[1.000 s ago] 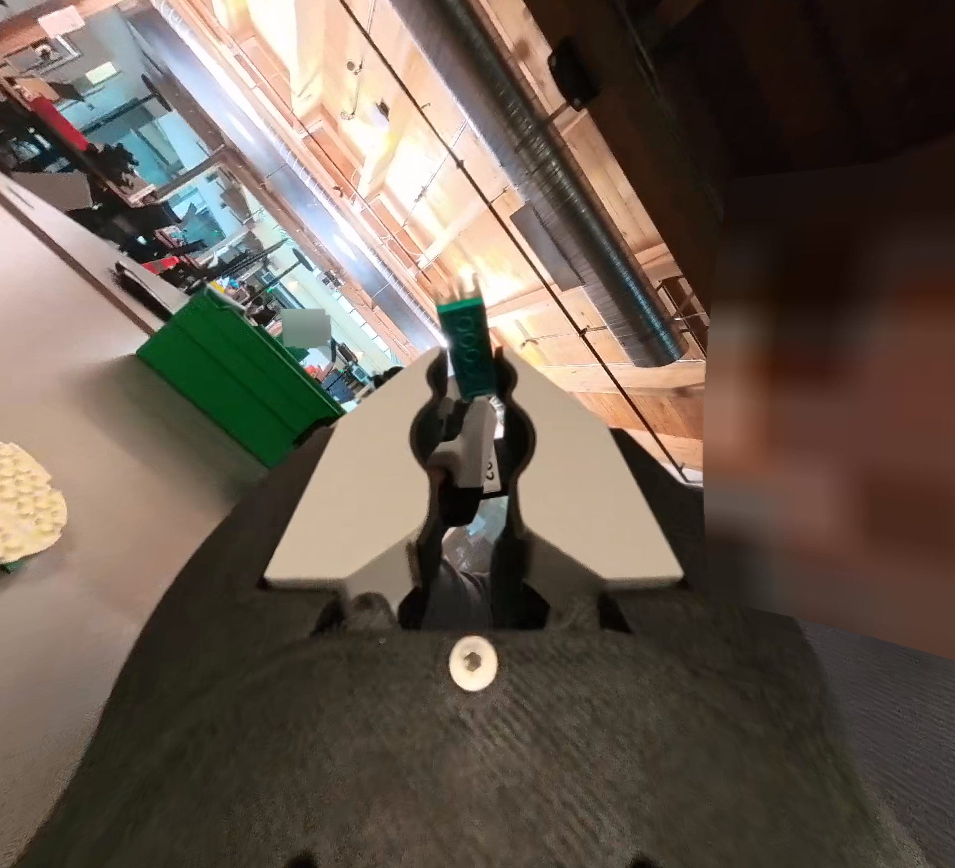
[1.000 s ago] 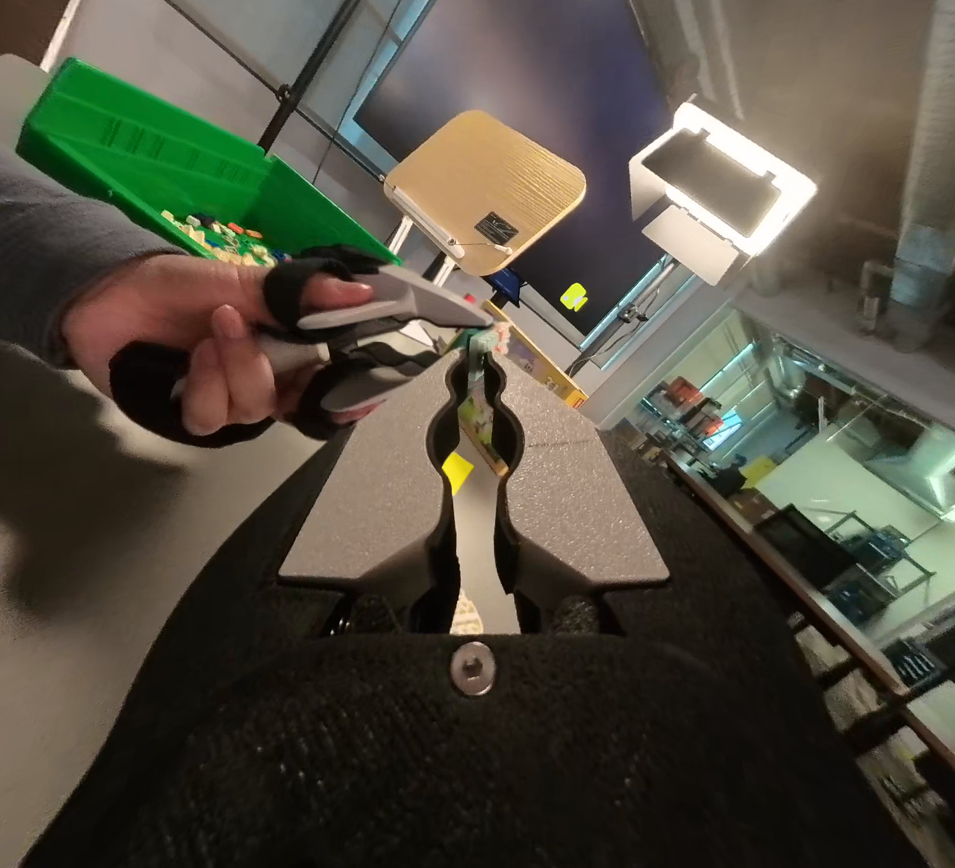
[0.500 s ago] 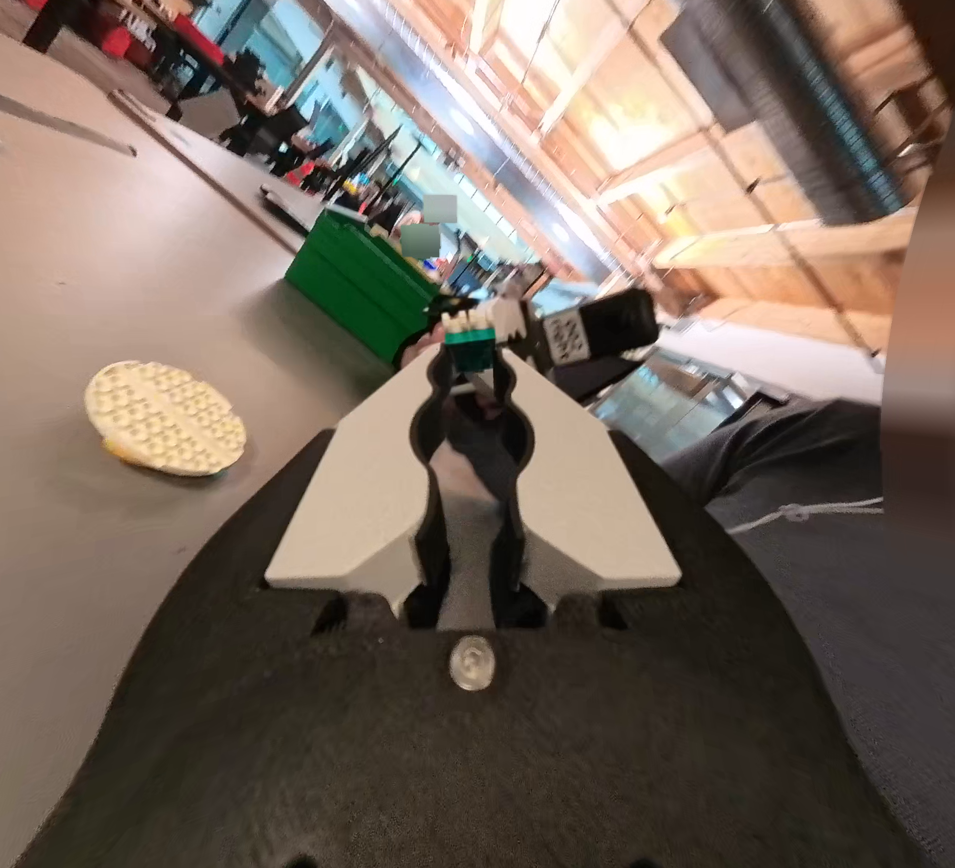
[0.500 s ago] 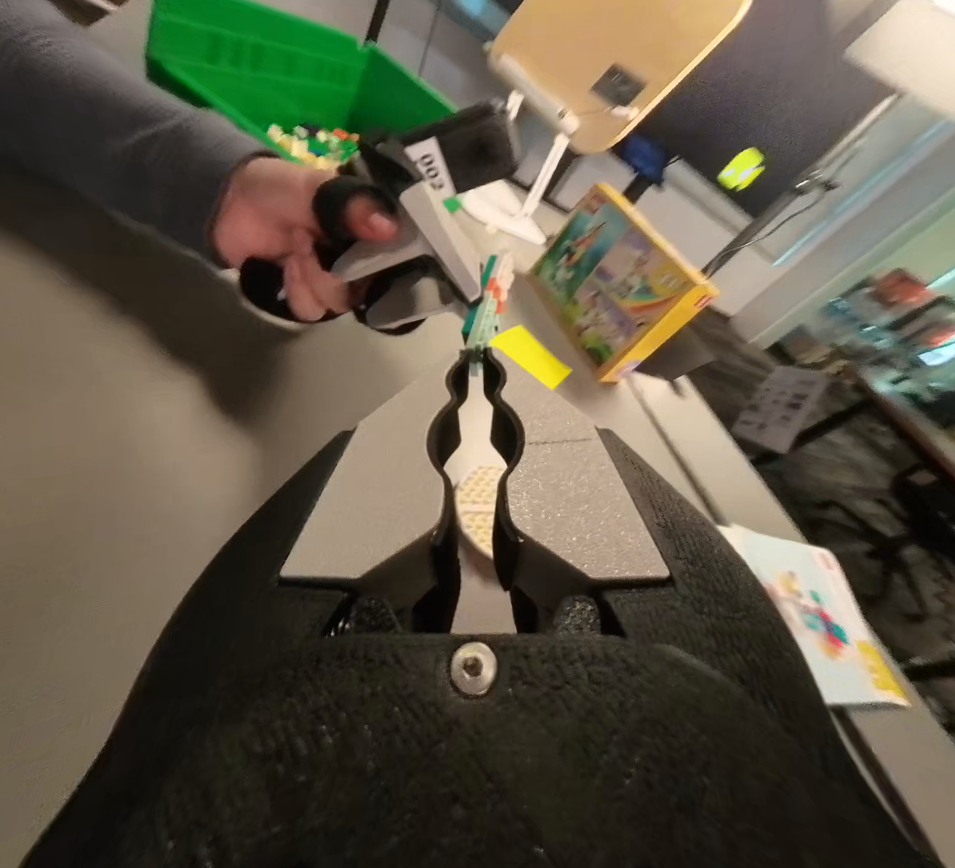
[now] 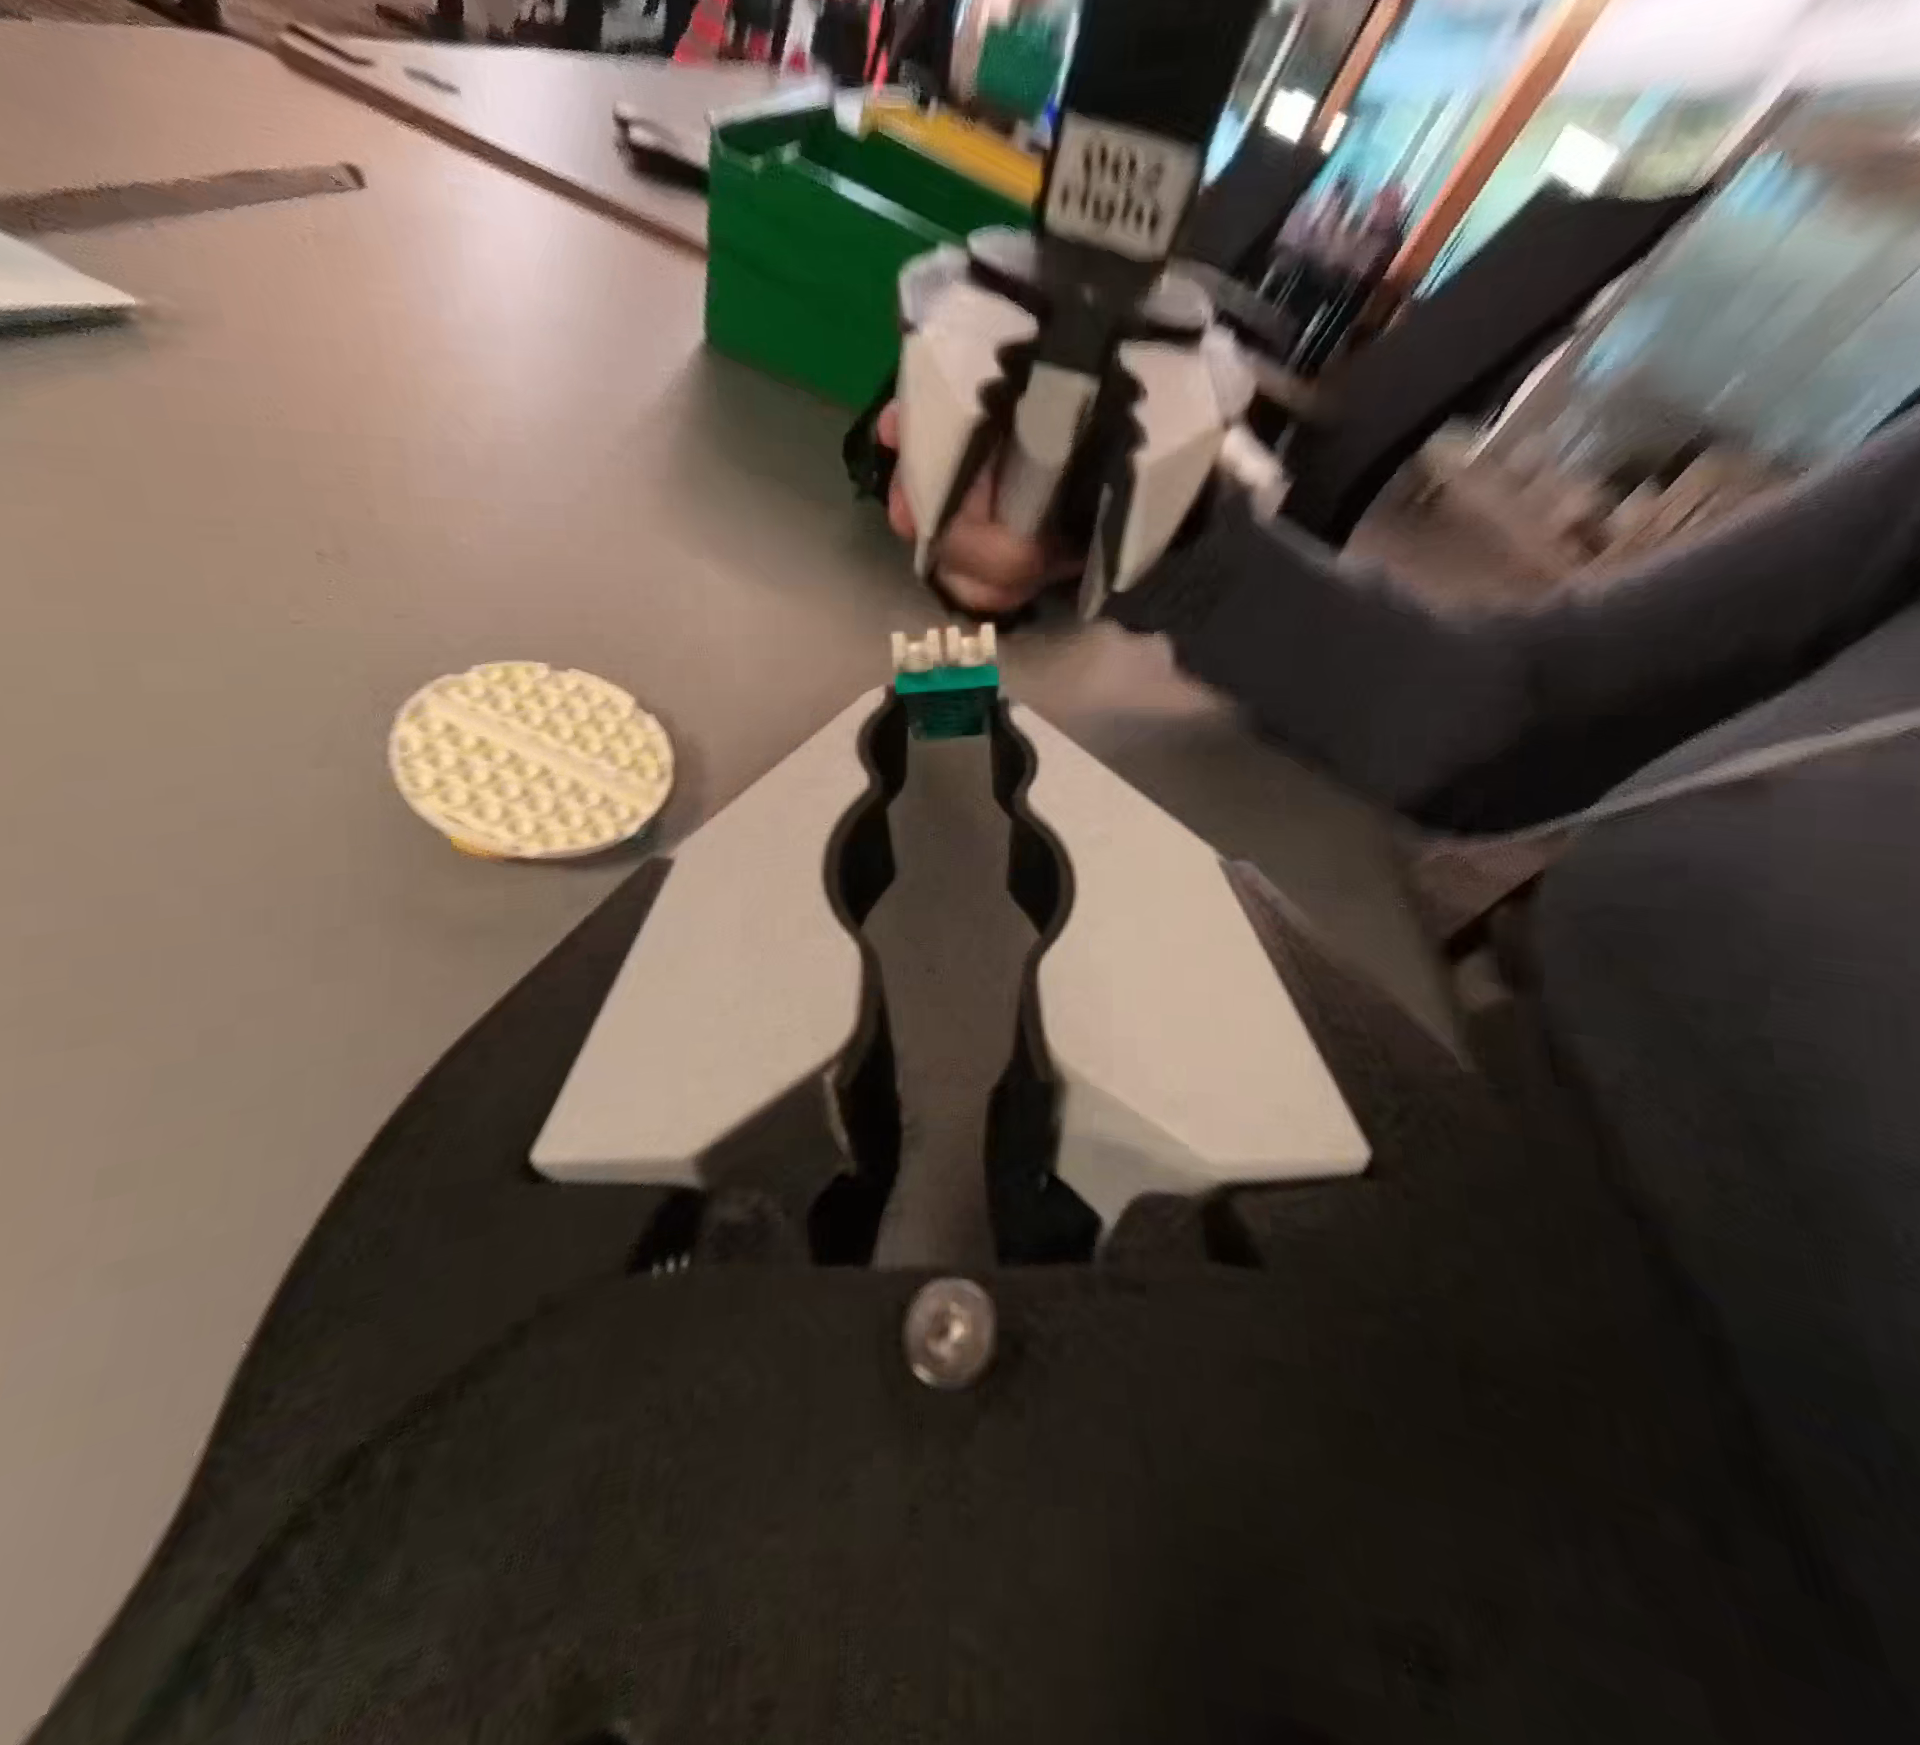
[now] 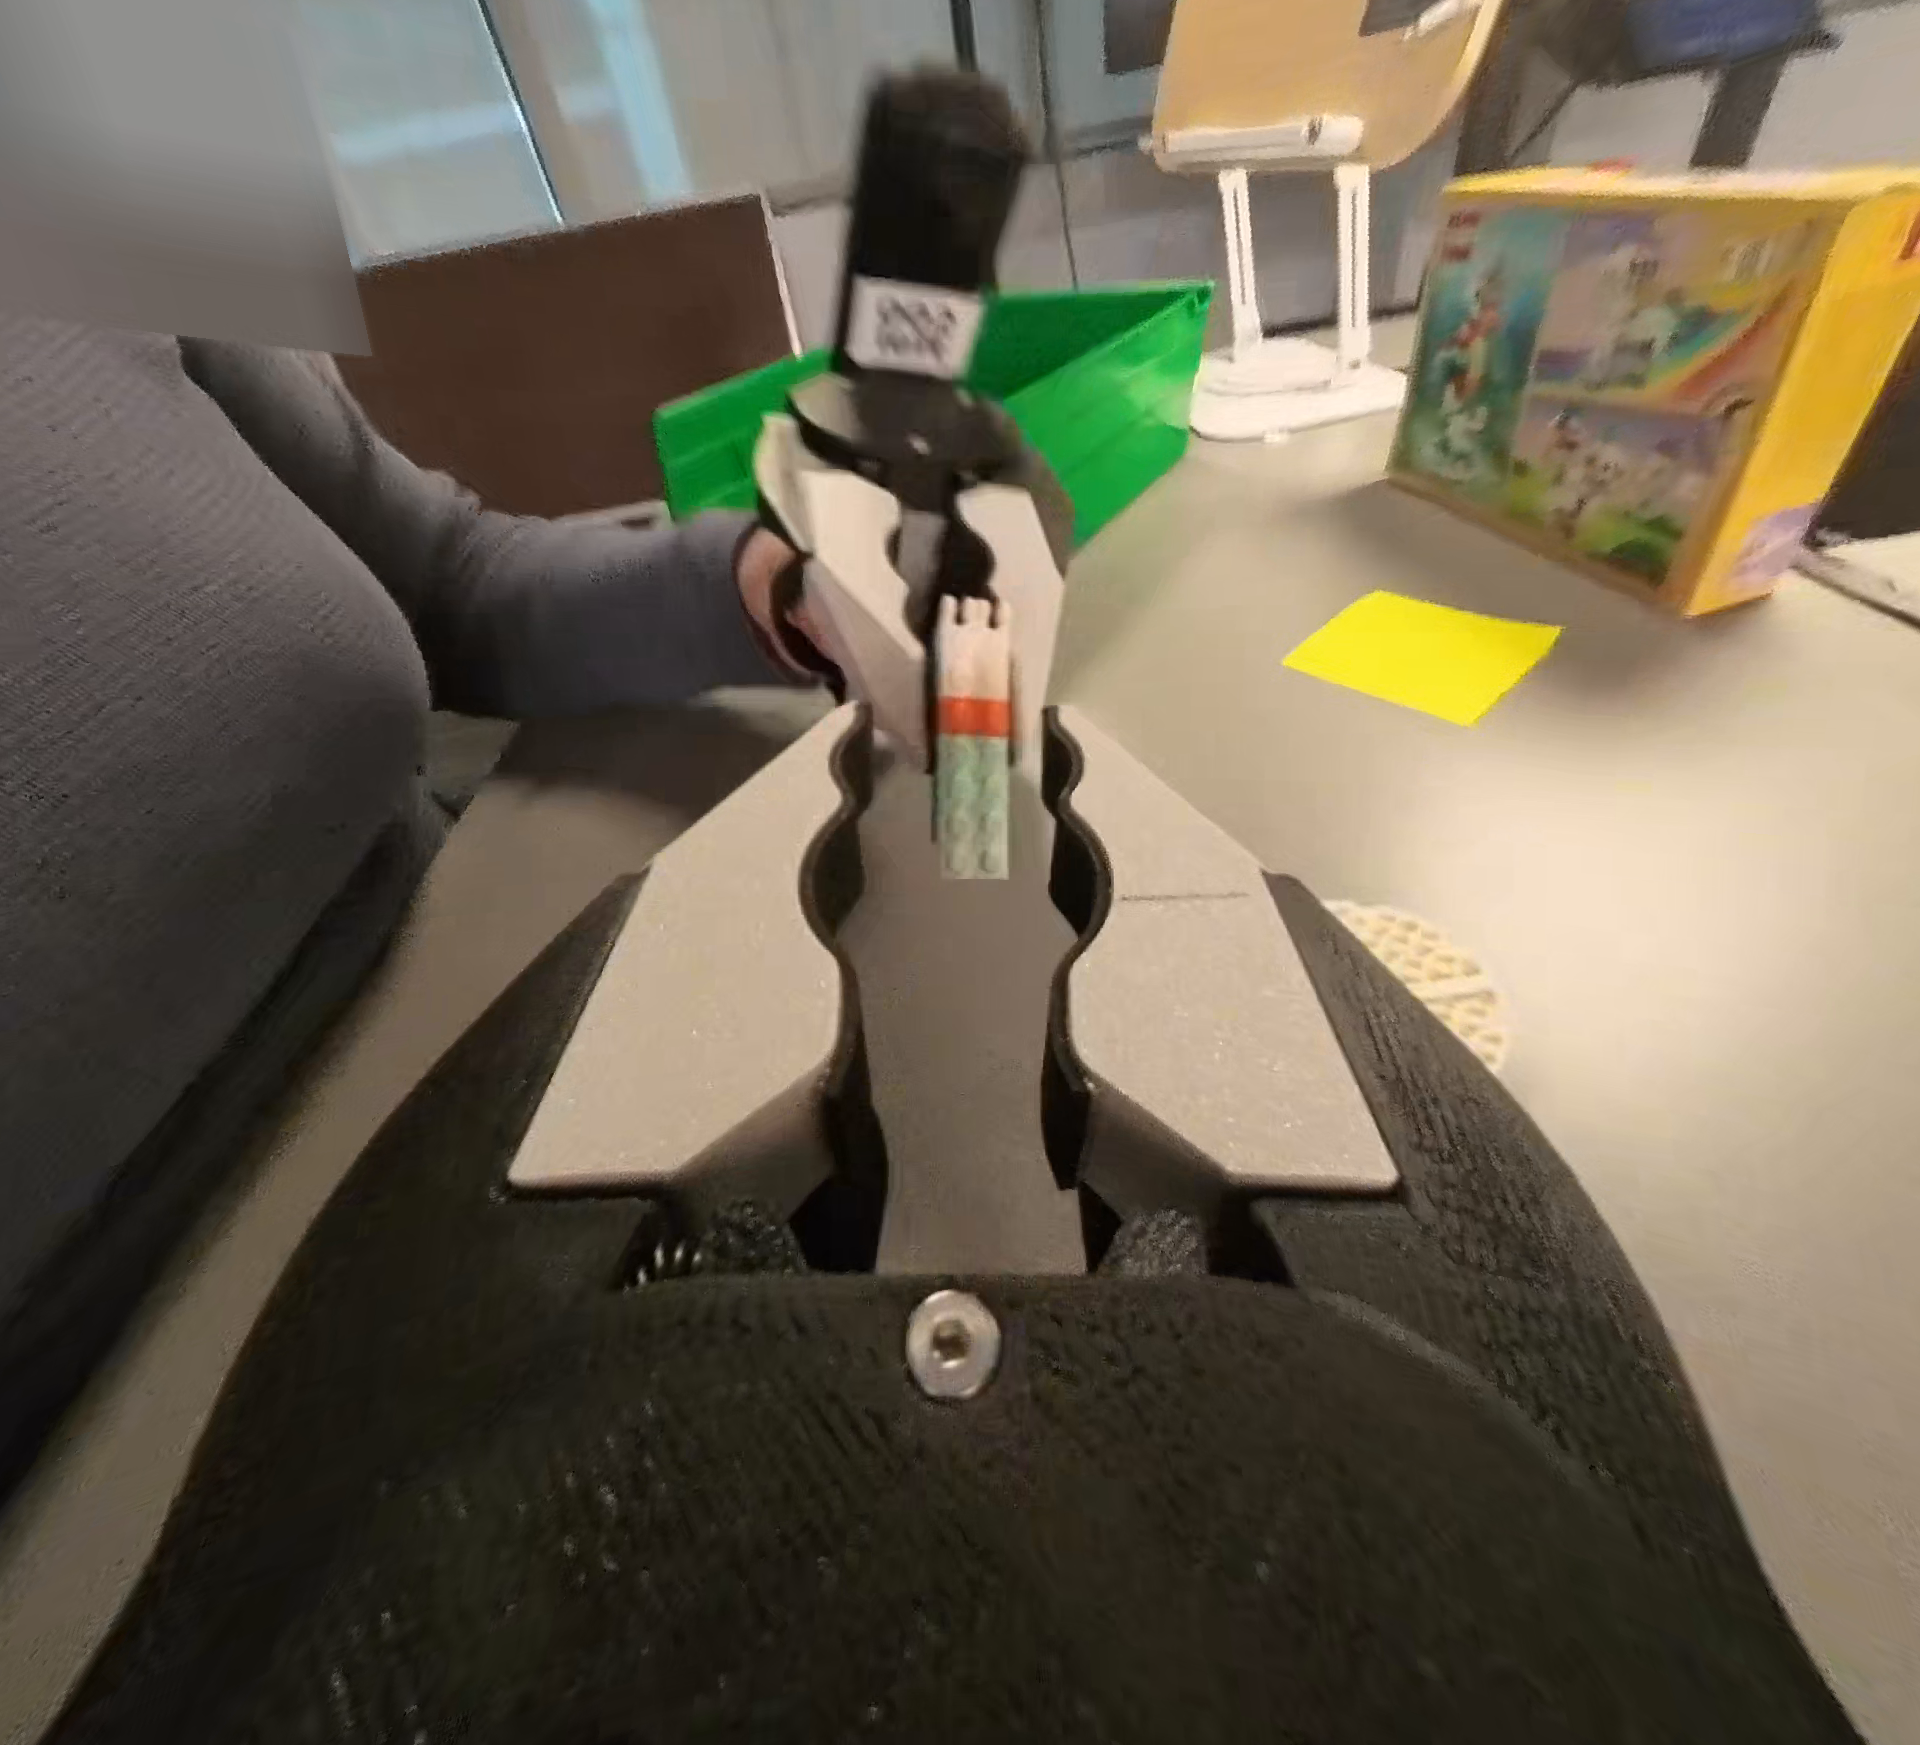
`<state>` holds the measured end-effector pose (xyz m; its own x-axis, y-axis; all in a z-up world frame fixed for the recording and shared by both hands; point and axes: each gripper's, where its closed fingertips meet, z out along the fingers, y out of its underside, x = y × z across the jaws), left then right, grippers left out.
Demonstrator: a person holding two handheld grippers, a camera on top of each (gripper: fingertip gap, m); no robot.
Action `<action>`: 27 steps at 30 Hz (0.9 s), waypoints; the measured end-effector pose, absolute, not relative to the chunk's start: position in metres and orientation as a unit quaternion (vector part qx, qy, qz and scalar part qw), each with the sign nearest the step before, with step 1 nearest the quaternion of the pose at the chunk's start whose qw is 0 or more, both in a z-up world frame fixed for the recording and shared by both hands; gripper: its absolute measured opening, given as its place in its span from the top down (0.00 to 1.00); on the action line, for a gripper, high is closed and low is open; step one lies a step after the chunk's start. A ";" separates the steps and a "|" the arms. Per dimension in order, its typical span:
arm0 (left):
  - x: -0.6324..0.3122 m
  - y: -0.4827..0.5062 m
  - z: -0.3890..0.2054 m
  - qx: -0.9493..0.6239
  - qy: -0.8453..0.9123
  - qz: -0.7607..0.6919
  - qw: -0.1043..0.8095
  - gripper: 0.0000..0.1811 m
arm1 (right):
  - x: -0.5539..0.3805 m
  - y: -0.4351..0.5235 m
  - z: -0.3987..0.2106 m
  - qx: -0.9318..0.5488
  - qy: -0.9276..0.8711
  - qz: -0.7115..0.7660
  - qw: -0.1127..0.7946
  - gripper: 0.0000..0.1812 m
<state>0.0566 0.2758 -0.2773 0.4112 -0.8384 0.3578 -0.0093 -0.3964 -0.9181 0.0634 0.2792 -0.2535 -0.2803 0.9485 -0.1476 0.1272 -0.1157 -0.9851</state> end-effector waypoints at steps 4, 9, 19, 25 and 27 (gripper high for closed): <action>0.065 0.267 -0.292 -0.723 0.389 -0.349 0.451 0.92 | 0.052 0.262 -0.261 -0.468 -0.591 0.558 0.347 0.88; 0.075 0.257 -0.306 -0.724 0.444 -0.302 0.433 0.92 | 0.047 0.251 -0.275 -0.461 -0.627 0.529 0.339 0.93; 0.069 0.261 -0.283 -0.700 0.403 -0.346 0.478 0.92 | 0.067 0.266 -0.256 -0.446 -0.589 0.569 0.361 0.93; 0.077 0.264 -0.268 -0.672 0.372 -0.360 0.529 0.86 | 0.061 0.265 -0.260 -0.449 -0.588 0.570 0.358 0.93; 0.077 0.265 -0.268 -0.671 0.373 -0.355 0.533 0.86 | 0.060 0.263 -0.262 -0.449 -0.593 0.566 0.356 0.93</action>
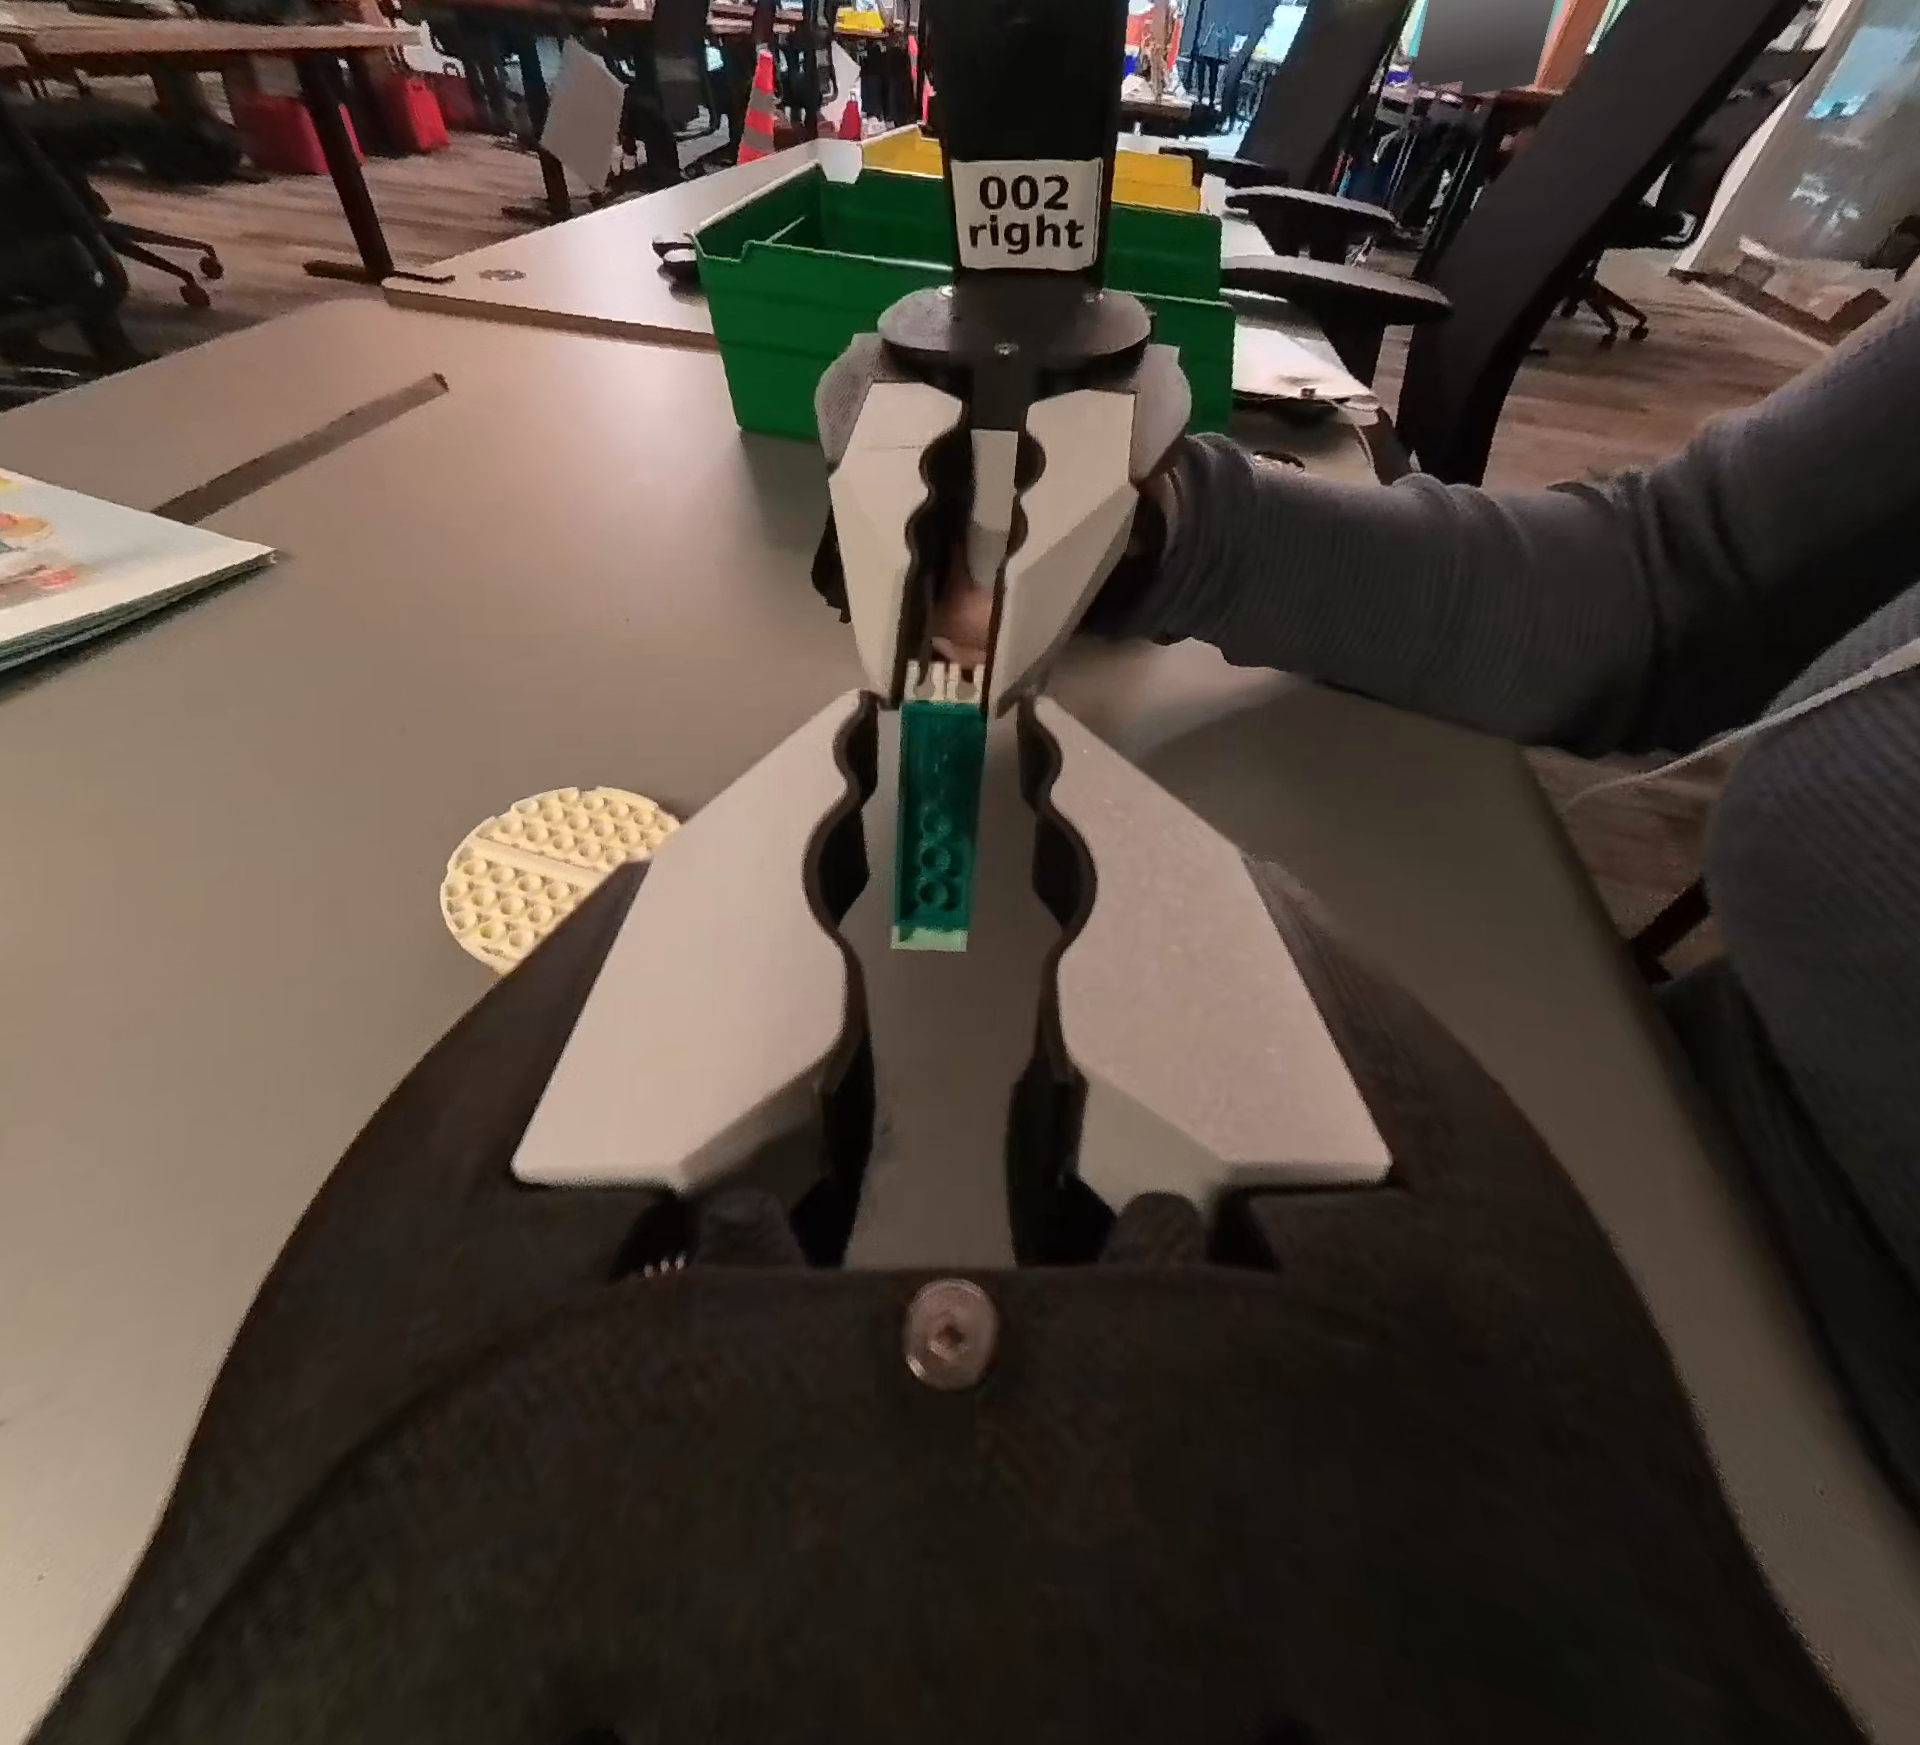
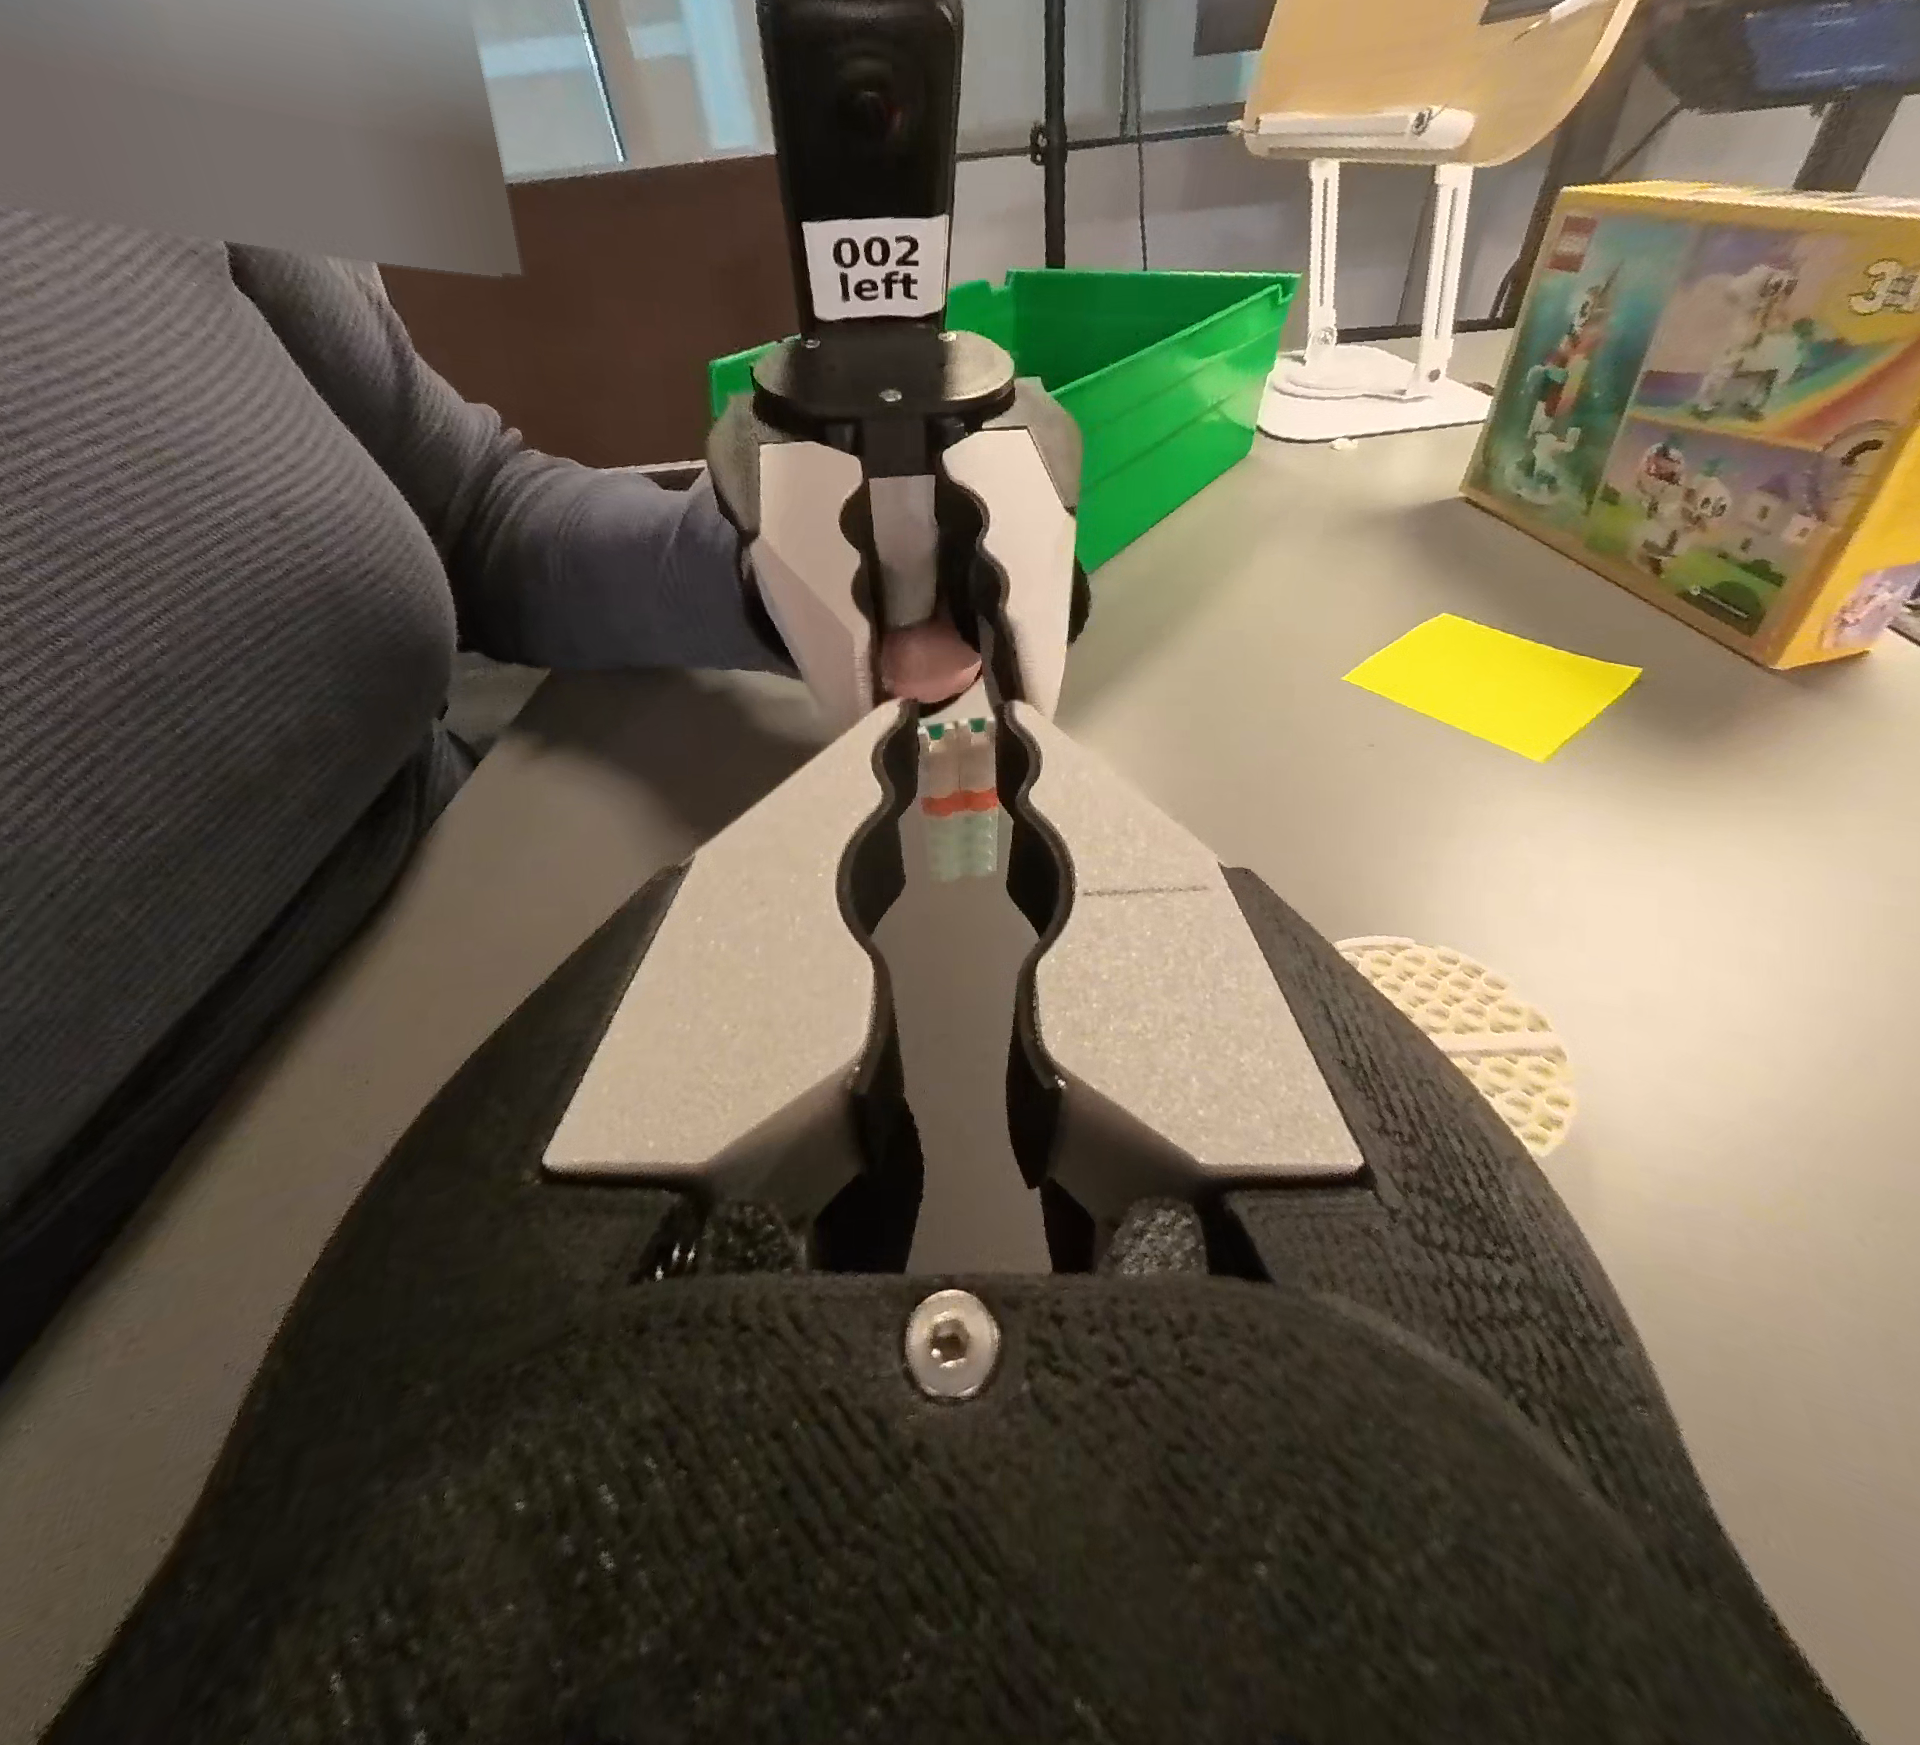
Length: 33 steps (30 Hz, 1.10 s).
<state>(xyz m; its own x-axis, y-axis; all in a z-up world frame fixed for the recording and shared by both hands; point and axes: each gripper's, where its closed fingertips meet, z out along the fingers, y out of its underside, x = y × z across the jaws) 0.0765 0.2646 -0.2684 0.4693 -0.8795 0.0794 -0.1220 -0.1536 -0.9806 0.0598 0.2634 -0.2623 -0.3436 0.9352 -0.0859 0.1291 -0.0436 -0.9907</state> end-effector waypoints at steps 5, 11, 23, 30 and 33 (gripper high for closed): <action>0.074 0.265 -0.270 -0.676 0.385 -0.339 0.529 0.88 | 0.059 0.263 -0.263 -0.448 -0.587 0.575 0.353 0.93; 0.071 0.264 -0.267 -0.674 0.373 -0.364 0.523 0.92 | 0.060 0.265 -0.257 -0.443 -0.573 0.590 0.356 0.93; 0.081 0.260 -0.261 -0.654 0.395 -0.320 0.560 0.92 | 0.068 0.257 -0.250 -0.421 -0.590 0.592 0.353 0.93; 0.087 0.253 -0.265 -0.650 0.411 -0.329 0.548 0.92 | 0.075 0.251 -0.256 -0.417 -0.613 0.583 0.332 0.94; 0.087 0.251 -0.266 -0.648 0.417 -0.328 0.546 0.92 | 0.076 0.249 -0.257 -0.415 -0.616 0.585 0.326 0.94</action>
